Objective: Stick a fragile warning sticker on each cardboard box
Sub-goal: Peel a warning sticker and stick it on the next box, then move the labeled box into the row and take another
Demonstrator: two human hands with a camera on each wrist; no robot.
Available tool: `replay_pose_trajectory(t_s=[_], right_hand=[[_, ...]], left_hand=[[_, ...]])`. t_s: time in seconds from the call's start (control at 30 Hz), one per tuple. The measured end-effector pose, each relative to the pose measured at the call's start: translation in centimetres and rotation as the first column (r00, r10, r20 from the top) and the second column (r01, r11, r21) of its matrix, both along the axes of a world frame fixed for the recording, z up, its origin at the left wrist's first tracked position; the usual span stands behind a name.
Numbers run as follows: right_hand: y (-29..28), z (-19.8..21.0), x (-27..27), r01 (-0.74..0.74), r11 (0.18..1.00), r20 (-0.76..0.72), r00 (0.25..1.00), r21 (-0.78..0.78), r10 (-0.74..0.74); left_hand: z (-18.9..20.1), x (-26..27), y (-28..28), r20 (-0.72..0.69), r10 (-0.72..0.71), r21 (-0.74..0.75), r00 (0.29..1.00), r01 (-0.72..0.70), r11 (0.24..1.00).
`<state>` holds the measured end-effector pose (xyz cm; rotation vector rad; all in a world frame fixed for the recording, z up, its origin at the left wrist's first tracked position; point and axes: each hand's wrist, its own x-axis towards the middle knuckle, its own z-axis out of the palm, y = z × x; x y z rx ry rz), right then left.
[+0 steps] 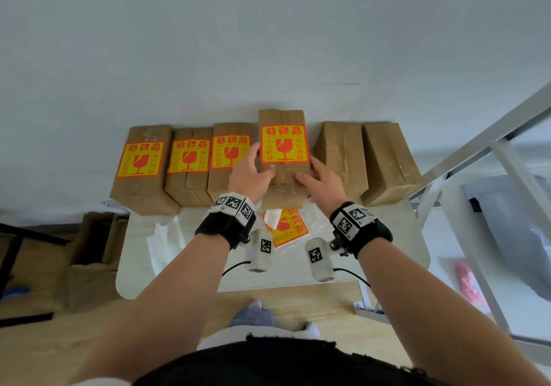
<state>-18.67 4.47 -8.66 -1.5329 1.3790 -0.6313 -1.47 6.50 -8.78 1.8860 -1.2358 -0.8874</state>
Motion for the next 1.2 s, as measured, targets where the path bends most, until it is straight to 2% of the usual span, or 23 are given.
replay_pose_trajectory(t_s=[0.07, 0.13, 0.3, 0.37, 0.43, 0.5, 0.53, 0.6, 0.67, 0.77, 0.83, 1.0, 1.2], right_hand=[[-0.2, -0.5, 0.9, 0.014, 1.0, 0.05, 0.999, 0.006, -0.014], [-0.5, -0.9, 1.7, 0.029, 0.999, 0.078, 0.996, 0.014, -0.03], [-2.0, -3.3, 1.8, 0.073, 0.996, 0.05, 0.996, 0.046, -0.076], [-2.3, -4.5, 1.6, 0.131, 0.983, 0.088, 0.986, 0.13, -0.143], [-2.2, -5.7, 1.6, 0.246, 0.938, 0.143, 0.948, 0.242, -0.285], [-1.6, -6.8, 1.5, 0.34, 0.906, 0.088, 0.924, 0.25, -0.371], [-1.3, -7.4, 1.3, 0.332, 0.92, -0.011, 0.941, 0.207, -0.337], [-0.5, -8.5, 1.1, 0.181, 0.971, -0.303, 0.944, 0.153, -0.129], [0.5, -10.0, 0.8, -0.022, 0.974, -0.498, 0.857, 0.223, 0.134], [2.6, -12.0, -0.1, -0.237, 0.911, -0.612, 0.68, 0.337, 0.404], [3.7, -12.5, -0.8, -0.304, 0.896, -0.65, 0.616, 0.323, 0.444], [4.8, -11.8, -2.4, -0.329, 0.894, -0.713, 0.545, 0.303, 0.442], [6.6, -11.4, -5.0, -0.275, 0.916, -0.719, 0.568, 0.293, 0.4]], left_hand=[[-0.5, 0.2, -0.1, -0.028, -0.044, 0.006, 0.999, 0.044, 0.999], [-0.9, 0.3, -0.1, 0.002, -0.112, 0.002, 0.994, 0.112, 0.994], [-2.4, 0.9, -0.1, 0.199, -0.326, 0.097, 0.924, 0.312, 0.945], [-2.8, 1.2, -0.3, 0.3, -0.308, 0.102, 0.903, 0.291, 0.951], [-3.2, 1.5, -0.5, 0.356, -0.276, 0.108, 0.893, 0.255, 0.961], [-3.6, 1.5, -0.7, 0.395, -0.3, 0.112, 0.868, 0.278, 0.954], [-3.8, 1.5, -0.7, 0.412, -0.307, 0.108, 0.858, 0.288, 0.951], [-4.3, 1.4, -0.7, 0.46, -0.289, 0.099, 0.84, 0.275, 0.956], [-4.7, 1.3, -0.6, 0.557, -0.264, 0.09, 0.787, 0.258, 0.962], [-5.3, 1.2, -0.4, 0.659, -0.226, 0.067, 0.717, 0.244, 0.968], [-5.6, 1.0, -0.2, 0.666, -0.208, 0.065, 0.716, 0.222, 0.973], [-6.0, 0.0, 0.0, 0.679, -0.191, 0.076, 0.708, 0.191, 0.979], [-6.4, -1.0, 0.3, 0.689, -0.168, 0.107, 0.705, 0.129, 0.986]])
